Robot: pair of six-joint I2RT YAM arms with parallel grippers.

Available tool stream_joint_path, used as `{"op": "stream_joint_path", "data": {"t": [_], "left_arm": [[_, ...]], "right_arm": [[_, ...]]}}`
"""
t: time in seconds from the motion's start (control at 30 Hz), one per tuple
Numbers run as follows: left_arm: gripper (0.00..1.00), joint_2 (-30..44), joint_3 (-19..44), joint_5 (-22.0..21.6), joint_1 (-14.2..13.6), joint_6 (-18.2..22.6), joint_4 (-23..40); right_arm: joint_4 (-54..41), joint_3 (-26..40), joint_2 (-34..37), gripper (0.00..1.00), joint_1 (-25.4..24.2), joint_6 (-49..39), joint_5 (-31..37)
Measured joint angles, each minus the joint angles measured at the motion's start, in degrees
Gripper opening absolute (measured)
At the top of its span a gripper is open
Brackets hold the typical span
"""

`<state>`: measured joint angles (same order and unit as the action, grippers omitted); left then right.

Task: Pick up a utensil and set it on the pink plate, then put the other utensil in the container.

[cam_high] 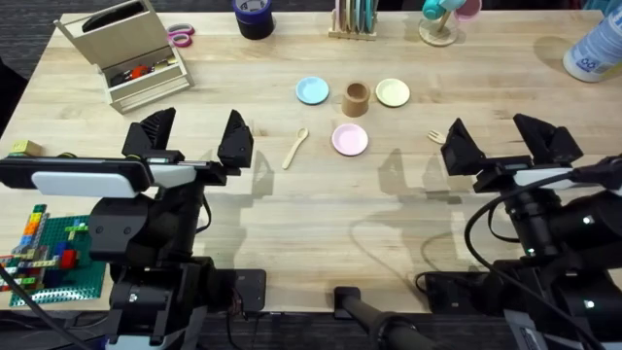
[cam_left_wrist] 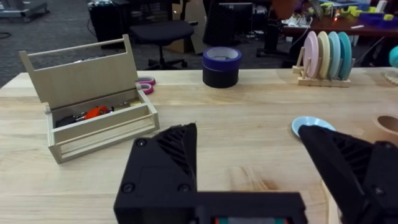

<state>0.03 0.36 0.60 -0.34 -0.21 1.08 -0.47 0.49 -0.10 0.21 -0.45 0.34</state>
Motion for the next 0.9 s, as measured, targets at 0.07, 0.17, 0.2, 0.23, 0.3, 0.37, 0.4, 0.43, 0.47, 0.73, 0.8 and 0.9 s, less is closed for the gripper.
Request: {"op": "stream_joint_path", "data": {"t": [0.07,0.17,0.2,0.23,0.3,0.37,0.4,0.43,0.47,0.73,0.8,0.9], "left_arm": [[0.993,0.01,0.0,0.0,0.0,-0.01,0.0],[0.993,0.02,0.0,0.0,0.0,0.0,0.0],[0.993,0.0,0.0,0.0,0.0,0.0,0.0],[0.993,0.02,0.0,0.0,0.0,0.0,0.0],[0.994,0.02,0.0,0.0,0.0,0.0,0.0],[0.994,0.02,0.0,0.0,0.0,0.0,0.0],[0.994,0.02,0.0,0.0,0.0,0.0,0.0],[0.994,0.01,0.0,0.0,0.0,0.0,0.0],[0.994,0.02,0.0,0.0,0.0,0.0,0.0],[0.994,0.0,0.0,0.02,0.0,0.0,-0.31],[0.994,0.02,0.0,0.02,0.0,0.0,-1.15],[0.994,0.02,0.0,0.16,0.0,0.0,-4.0]], "right_arm": [[-0.01,0.0,0.0,0.995,0.0,0.0,0.0],[-0.02,-0.02,0.0,0.997,0.0,0.0,0.01],[-0.02,-0.01,0.0,0.997,0.0,0.0,0.0],[-0.02,-0.02,0.0,0.997,0.0,0.0,0.01],[-0.02,-0.02,0.0,0.997,0.0,0.0,0.02],[-0.02,0.0,0.0,0.997,0.0,0.0,0.0],[-0.02,0.0,0.0,0.998,0.0,0.0,0.0],[-0.05,-0.01,0.0,0.998,0.0,0.0,0.0],[-0.15,0.0,0.0,0.998,0.0,0.0,0.0],[-0.4,0.02,0.0,0.998,0.0,0.0,0.0],[-0.39,0.02,0.0,0.998,0.0,-0.01,0.0],[-0.38,0.02,0.0,0.998,0.0,-0.47,0.0]]}}
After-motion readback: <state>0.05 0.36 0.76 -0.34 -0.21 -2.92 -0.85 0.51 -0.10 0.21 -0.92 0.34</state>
